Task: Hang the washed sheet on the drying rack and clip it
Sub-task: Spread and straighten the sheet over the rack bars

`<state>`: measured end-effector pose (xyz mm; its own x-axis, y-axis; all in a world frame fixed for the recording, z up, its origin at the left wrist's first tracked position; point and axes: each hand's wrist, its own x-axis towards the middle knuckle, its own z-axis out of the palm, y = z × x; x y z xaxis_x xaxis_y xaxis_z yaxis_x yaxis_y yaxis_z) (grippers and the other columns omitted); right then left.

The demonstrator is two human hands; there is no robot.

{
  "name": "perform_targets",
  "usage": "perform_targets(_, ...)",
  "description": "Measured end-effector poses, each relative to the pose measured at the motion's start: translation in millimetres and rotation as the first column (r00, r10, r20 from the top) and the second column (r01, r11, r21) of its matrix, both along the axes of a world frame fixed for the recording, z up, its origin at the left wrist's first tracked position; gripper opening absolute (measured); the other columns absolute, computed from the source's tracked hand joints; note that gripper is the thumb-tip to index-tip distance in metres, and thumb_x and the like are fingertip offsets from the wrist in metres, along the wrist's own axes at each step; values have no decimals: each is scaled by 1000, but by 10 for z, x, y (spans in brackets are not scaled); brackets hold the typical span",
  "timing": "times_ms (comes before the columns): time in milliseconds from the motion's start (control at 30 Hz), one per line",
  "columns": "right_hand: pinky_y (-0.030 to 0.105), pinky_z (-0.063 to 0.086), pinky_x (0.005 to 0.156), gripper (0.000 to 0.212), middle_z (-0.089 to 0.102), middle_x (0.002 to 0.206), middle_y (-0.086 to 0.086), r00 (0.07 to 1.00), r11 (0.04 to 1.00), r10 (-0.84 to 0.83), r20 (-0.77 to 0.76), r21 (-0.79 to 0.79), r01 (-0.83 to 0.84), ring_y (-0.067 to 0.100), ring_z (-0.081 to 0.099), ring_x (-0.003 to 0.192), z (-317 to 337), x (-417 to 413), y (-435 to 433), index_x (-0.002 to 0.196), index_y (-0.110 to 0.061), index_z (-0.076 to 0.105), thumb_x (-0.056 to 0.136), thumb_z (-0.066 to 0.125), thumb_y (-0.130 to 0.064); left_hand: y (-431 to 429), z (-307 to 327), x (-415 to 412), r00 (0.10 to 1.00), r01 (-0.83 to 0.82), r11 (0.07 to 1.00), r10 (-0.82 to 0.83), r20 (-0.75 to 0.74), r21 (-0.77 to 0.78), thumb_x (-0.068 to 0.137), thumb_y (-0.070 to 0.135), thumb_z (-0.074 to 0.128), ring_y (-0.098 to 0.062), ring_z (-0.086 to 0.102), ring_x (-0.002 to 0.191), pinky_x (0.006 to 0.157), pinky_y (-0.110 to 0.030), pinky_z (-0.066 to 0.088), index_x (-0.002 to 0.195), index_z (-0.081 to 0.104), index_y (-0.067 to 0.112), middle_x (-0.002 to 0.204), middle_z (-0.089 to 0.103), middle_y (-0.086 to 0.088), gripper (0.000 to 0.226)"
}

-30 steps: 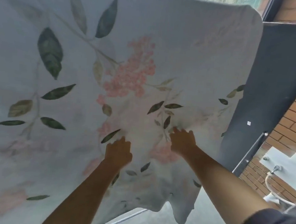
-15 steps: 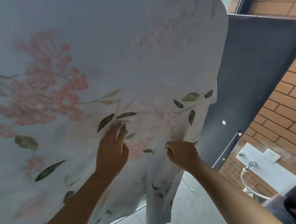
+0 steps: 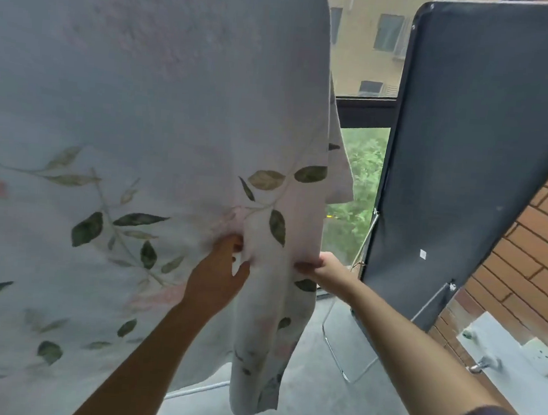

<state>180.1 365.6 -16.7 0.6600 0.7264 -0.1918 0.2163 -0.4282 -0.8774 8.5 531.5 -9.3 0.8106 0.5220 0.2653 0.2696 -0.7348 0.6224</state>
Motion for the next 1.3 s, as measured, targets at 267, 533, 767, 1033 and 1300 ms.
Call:
perform_targets(267, 30, 42, 65, 8, 60, 74, -6, 896, 898, 415, -155, -90, -432, 6, 53, 66, 469, 922, -625, 86, -16, 63, 79, 64, -12, -459, 47, 4, 971, -239, 971, 239, 11, 17, 87, 19, 59, -19, 60, 91, 83, -39, 50, 107, 52, 18, 99, 59, 4, 22)
perform_targets(533, 32, 53, 76, 32, 69, 99, -2, 778, 950, 301, -551, 245, -194, 10, 68, 81, 454, 573, -11, 125, -15, 54, 98, 46, -28, -706, 89, 79, 949, -308, 951, 308, -71, 6, 88, 25, 54, -12, 57, 90, 78, -29, 45, 112, 46, 25, 103, 54, 10, 24)
perform_targets(767, 36, 55, 84, 25, 72, 96, 2, 771, 827, 562, -298, 225, -516, 16, 67, 89, 299, 541, 90, 100, -7, 69, 90, 52, 9, -732, 96, 63, 937, -326, 945, 322, -139, -7, 88, 24, 56, -17, 59, 95, 81, -39, 51, 116, 45, 21, 112, 55, 7, 30)
perform_targets(1033, 33, 51, 72, 46, 68, 88, 3, 668, 802, 494, -556, 589, -103, 19, 64, 81, 144, 1382, -298, 82, -19, 65, 49, 93, -35, -794, 112, 113, 920, -390, 921, 389, -57, -9, 89, 21, 53, -10, 55, 96, 85, -32, 48, 119, 47, 24, 110, 56, 11, 31)
perform_targets(1300, 25, 42, 62, 46, 62, 105, -5, 635, 648, 751, -182, 15, -762, 7, 54, 78, 329, 905, -38, 118, -33, 54, 77, 72, -20, -883, 166, 269, 928, -365, 931, 360, -99, -33, 87, 29, 59, -13, 55, 98, 73, -39, 57, 121, 37, 24, 114, 45, 9, 41)
